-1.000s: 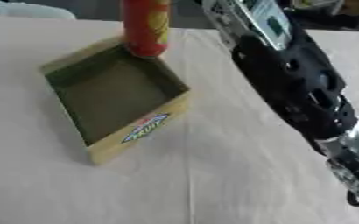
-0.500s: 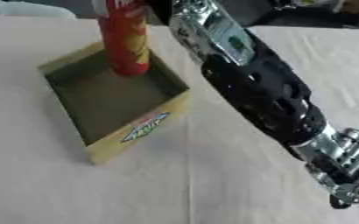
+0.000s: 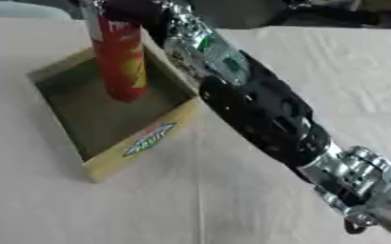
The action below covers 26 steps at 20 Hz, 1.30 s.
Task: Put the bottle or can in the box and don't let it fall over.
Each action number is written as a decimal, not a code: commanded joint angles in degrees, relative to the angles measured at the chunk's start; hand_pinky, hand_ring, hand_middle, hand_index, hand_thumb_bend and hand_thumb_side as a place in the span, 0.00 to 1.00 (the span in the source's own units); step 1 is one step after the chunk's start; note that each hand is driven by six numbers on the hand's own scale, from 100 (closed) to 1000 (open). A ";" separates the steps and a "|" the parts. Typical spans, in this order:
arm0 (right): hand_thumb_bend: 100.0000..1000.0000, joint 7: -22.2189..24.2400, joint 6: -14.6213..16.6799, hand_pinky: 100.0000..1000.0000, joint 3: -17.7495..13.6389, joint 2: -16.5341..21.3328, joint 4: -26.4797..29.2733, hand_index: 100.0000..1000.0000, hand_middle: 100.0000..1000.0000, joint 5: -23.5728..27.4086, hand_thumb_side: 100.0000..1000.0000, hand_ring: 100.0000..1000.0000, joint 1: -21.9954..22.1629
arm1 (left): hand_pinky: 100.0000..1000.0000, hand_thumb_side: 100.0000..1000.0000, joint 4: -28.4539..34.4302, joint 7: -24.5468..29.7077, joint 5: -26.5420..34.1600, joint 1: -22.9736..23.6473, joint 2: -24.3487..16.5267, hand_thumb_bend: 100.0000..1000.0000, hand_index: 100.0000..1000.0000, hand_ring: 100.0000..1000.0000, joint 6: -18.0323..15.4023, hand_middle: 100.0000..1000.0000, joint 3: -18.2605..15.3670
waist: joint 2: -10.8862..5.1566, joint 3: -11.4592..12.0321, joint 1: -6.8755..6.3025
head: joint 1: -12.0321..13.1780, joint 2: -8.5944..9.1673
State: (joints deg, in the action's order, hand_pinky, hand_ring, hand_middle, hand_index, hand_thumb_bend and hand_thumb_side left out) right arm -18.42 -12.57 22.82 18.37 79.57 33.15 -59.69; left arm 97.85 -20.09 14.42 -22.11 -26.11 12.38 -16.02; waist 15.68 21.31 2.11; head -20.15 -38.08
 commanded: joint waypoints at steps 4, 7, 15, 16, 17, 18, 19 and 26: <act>0.80 4.71 0.56 1.00 -0.03 0.52 -0.82 1.00 0.93 -3.86 0.13 0.91 -0.49 | 0.77 0.13 0.77 -0.32 0.07 -0.20 -1.38 0.02 0.80 1.00 -0.10 0.91 -0.76 | -0.85 0.09 -0.38 | 0.57 0.34; 0.83 7.56 -0.88 1.00 -0.42 0.44 -1.45 1.00 0.94 -6.87 0.16 0.92 -0.24 | 0.77 0.14 0.79 -0.31 0.04 -0.15 -1.33 0.02 0.80 1.00 -0.06 0.91 -0.78 | -0.87 0.01 -0.36 | 0.78 0.40; 0.83 9.88 -2.23 1.00 -1.29 1.25 -0.32 1.00 0.94 -7.96 0.17 0.92 0.36 | 0.77 0.13 0.80 -0.34 -0.07 0.20 -1.55 0.02 0.80 1.00 -0.01 0.91 -0.94 | -1.16 -0.71 -0.47 | 1.45 0.24; 0.83 10.04 -2.46 1.00 -1.37 1.51 0.14 1.00 0.94 -7.72 0.16 0.92 0.48 | 0.77 0.14 0.80 -0.35 -0.08 0.25 -1.61 0.01 0.80 1.00 -0.01 0.91 -0.95 | -1.25 -0.88 -0.50 | 1.58 0.14; 0.82 10.18 -2.73 1.00 -1.44 1.75 0.63 1.00 0.94 -7.46 0.15 0.92 0.60 | 0.77 0.14 0.80 -0.35 -0.08 0.29 -1.65 0.01 0.80 1.00 -0.01 0.91 -0.96 | -1.32 -0.99 -0.52 | 1.68 0.08; 0.82 10.40 -3.10 1.00 -1.48 2.19 1.29 1.00 0.94 -6.94 0.15 0.92 0.83 | 0.77 0.14 0.78 -0.37 -0.10 0.39 -1.76 0.01 0.80 1.00 0.00 0.91 -0.99 | -1.43 -1.24 -0.56 | 1.92 0.00; 0.82 10.61 -3.56 1.00 -1.49 2.67 2.02 1.00 0.94 -6.31 0.15 0.92 1.11 | 0.77 0.14 0.77 -0.39 -0.11 0.49 -1.86 0.01 0.80 1.00 0.00 0.91 -1.03 | -1.54 -1.48 -0.59 | 2.12 -0.07; 0.82 11.31 -6.75 1.00 -2.45 7.72 9.78 1.00 0.94 -2.12 0.15 0.93 4.24 | 0.77 0.15 0.59 -0.73 -0.24 1.68 -2.60 0.00 0.80 1.00 0.06 0.91 -1.32 | -2.83 -3.86 -0.70 | 4.38 -0.65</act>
State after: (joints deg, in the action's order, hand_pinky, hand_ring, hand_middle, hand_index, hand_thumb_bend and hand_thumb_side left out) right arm -7.14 -18.80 21.32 24.03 86.83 30.09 -54.57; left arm 97.82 -20.59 14.40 -20.13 -26.25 12.46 -16.52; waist 14.38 17.24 1.89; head -16.31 -38.67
